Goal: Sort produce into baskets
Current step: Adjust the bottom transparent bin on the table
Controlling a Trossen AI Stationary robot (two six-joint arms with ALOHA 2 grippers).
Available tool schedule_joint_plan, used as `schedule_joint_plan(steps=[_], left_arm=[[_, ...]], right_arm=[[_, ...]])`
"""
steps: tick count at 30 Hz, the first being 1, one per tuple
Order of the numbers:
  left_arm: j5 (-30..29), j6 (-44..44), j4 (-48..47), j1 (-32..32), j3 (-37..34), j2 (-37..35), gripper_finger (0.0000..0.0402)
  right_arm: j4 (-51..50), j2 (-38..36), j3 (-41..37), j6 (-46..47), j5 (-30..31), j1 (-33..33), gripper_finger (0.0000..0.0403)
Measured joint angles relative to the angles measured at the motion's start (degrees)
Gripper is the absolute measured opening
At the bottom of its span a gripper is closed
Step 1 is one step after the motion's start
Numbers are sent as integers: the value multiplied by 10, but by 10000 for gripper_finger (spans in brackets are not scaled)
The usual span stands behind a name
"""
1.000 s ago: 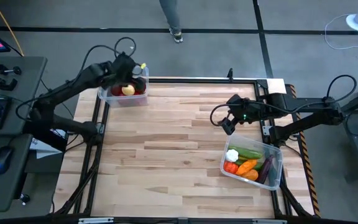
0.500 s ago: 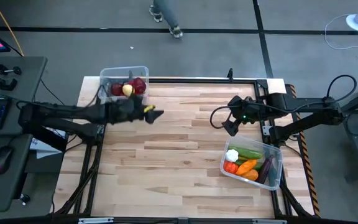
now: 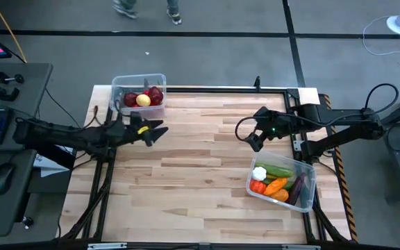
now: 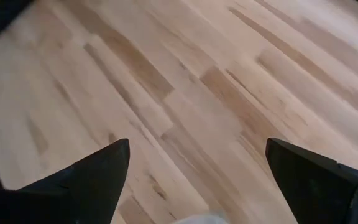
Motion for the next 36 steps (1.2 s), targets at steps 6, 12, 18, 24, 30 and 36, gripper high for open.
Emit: schedule_joint_plan(steps=[6,12,18,24,30,36], left_arm=[[42,63,12,0,-60,-112,379],[58,84,25,0,-123,-211,379],[77,85,26,0,-168,-287,379],[79,103,-33,0,-173,-337,378],[73,91,-51,0,-173,-353,378],[72,89,-84,0,-173,-352,378]], right_arm=[[70,0,0,-87,-70,-1,367],[83,0,0,-87,-128,-8,367],[83,0,0,-121,-172,-3,367],[79,0,0,-117,-182,14,367],[89,-31,-21,-109,-181,36,366],[212,-189,-159,-46,-124,68,360]])
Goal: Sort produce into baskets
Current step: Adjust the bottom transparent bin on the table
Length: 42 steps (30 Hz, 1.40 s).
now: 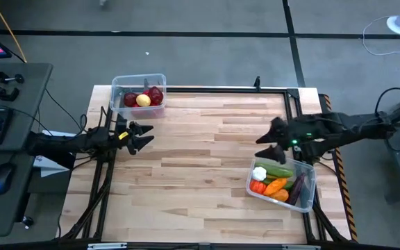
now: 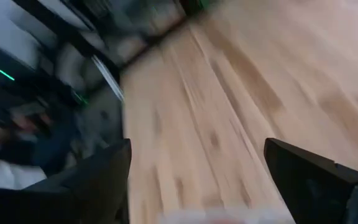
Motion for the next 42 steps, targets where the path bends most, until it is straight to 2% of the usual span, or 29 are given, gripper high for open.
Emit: schedule_joint_plan(steps=[4,8,12,16,19,21,26,29,34,38,42], left_arm=[[0,0,-1,0,0,0,378],[0,0,-1,0,0,0,378],[0,0,-1,0,0,0,378],[0,0,-1,0,0,0,378],[0,0,-1,0,0,0,378],[0,0,-1,0,0,0,378],[0,0,-1,0,0,0,378],[0,0,-1,0,0,0,378],[0,0,-1,0,0,0,378],[0,0,-1,0,0,0,378],[0,0,-1,0,0,0,378]], right_arm=[[147,-106,-114,-32,48,11,353],[254,-167,-213,-61,77,-7,348],[240,-189,-277,-26,124,-40,348],[224,-186,-322,-28,96,-70,347],[213,-183,-340,-19,62,-89,344],[194,-183,-344,-15,62,-99,341],[194,-184,-345,-11,129,-126,338],[158,-183,-345,-7,134,-142,338],[81,-182,-345,4,103,-151,338],[103,-182,-345,2,73,-151,338],[137,-182,-345,2,18,-151,338]])
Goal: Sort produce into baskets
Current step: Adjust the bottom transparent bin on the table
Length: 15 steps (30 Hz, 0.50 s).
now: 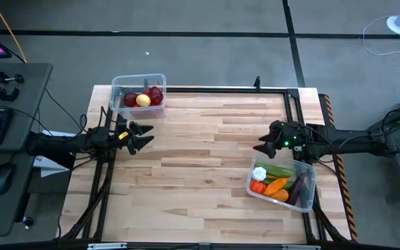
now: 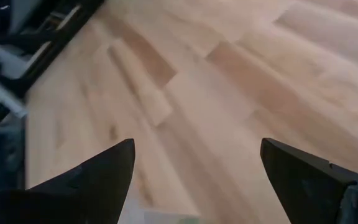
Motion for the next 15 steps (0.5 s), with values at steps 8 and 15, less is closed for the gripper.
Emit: schedule_joint_plan(steps=[8,15], left_arm=[[0,0,0,0,0,0,378],[0,0,0,0,0,0,378]], right_arm=[[2,0,0,-4,-92,20,339],[67,0,0,-14,-145,44,339]])
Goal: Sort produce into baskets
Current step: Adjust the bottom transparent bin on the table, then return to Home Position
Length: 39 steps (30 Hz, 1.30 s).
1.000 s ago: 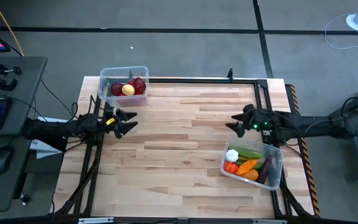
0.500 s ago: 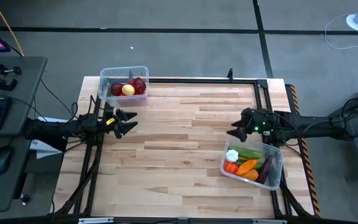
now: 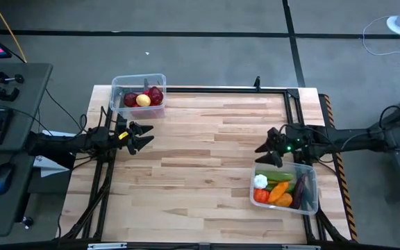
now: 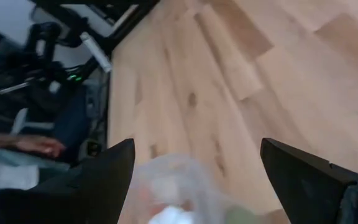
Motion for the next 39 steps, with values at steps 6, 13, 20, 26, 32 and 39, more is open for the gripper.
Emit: schedule_joint_plan(steps=[6,13,20,26,32,39], left_arm=[[0,0,0,0,0,0,378],[0,0,0,0,0,0,378],[0,0,0,0,0,0,378],[0,0,0,0,0,0,378],[0,0,0,0,0,0,378],[0,0,0,0,0,0,378]], right_arm=[[21,0,0,11,-23,43,339],[21,0,0,53,-24,106,339],[25,0,0,85,-24,156,339],[108,0,0,26,48,174,339],[205,-8,0,-97,94,133,339],[269,-38,0,-211,75,42,339]])
